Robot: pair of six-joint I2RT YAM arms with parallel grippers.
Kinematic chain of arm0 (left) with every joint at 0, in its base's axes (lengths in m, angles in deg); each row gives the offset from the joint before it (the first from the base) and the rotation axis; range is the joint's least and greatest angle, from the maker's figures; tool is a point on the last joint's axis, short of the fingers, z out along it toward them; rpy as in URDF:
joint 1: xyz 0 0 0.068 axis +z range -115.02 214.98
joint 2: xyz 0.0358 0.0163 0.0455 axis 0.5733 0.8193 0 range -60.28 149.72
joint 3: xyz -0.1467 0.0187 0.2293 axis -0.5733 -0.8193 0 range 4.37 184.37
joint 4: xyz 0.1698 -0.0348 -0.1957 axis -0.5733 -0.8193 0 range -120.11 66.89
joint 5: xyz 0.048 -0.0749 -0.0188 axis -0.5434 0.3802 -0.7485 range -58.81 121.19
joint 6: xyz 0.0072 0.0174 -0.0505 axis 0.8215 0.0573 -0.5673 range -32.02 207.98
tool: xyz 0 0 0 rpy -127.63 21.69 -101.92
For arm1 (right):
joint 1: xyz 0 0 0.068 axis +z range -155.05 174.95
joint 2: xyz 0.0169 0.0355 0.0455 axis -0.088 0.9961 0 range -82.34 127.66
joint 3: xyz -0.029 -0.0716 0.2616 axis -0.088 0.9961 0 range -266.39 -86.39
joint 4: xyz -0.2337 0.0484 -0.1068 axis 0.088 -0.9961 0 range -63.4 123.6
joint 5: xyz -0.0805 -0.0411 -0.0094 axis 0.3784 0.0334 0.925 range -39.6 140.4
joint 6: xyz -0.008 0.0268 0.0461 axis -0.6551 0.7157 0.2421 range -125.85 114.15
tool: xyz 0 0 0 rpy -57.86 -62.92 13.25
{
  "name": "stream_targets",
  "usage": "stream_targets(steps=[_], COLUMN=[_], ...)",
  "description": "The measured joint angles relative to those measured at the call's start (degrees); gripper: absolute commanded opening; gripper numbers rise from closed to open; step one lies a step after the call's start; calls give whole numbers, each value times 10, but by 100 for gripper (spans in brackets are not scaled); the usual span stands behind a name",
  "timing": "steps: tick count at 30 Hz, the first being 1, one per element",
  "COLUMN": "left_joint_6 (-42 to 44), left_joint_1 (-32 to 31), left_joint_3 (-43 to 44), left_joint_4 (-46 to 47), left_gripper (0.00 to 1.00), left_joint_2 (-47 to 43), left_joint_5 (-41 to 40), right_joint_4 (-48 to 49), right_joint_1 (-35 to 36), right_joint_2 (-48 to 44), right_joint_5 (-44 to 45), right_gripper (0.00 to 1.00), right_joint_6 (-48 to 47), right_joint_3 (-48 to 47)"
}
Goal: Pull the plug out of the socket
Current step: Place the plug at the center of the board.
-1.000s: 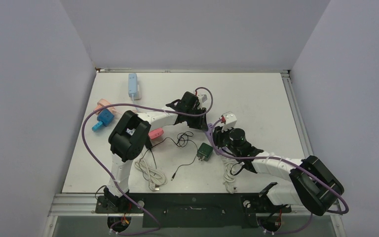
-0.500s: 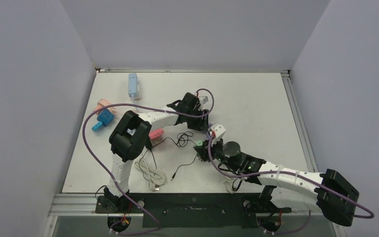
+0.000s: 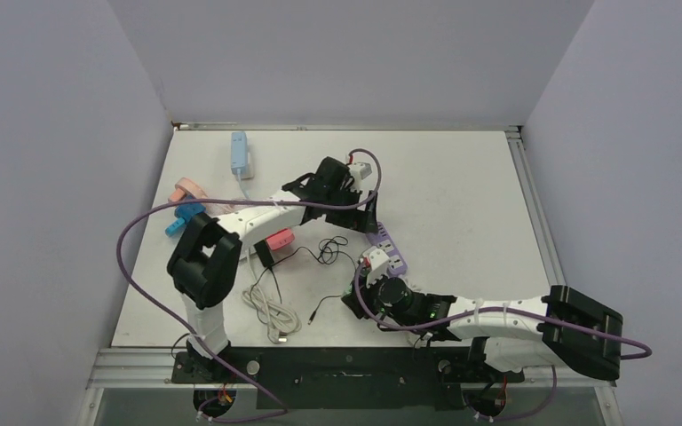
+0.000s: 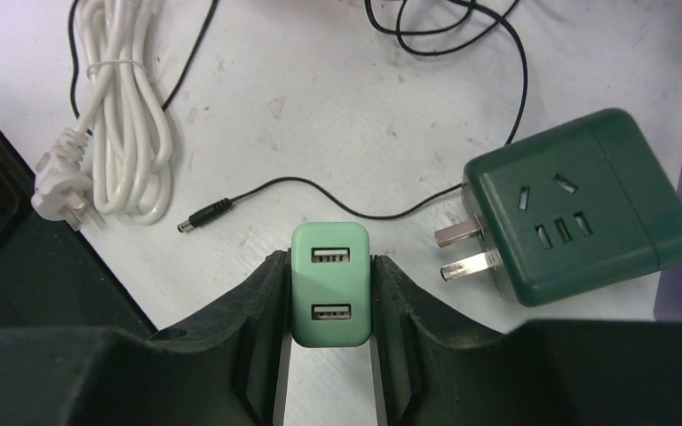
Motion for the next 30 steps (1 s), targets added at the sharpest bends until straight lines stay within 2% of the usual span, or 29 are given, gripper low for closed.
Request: stream_targets(steps=[5, 10, 16, 20, 22, 30], left_joint_6=[0, -9, -14, -13, -10, 17], left_joint_1=[19, 69, 104, 105, 106, 117], left_joint_3=[-28, -52, -58, -61, -61, -65], left_joint_4=[15, 29, 31, 26, 21, 8], left_gripper=[90, 90, 90, 91, 92, 97], left_joint_2=[-85, -140, -157, -168, -178, -237], left_joint_5=[4, 1, -12, -20, -30, -99], right_joint_4=[8, 8, 1, -28, -55, -159], right_joint_1=[9, 14, 17, 24, 33, 58], right_joint_2=[26, 34, 33, 32, 23, -35], right_joint_5=[15, 30, 46, 52, 63, 144], right_gripper=[36, 55, 65, 77, 83, 97], right_joint_6=[23, 33, 35, 33, 30, -2], right_joint_3=[5, 6, 6, -8, -26, -144])
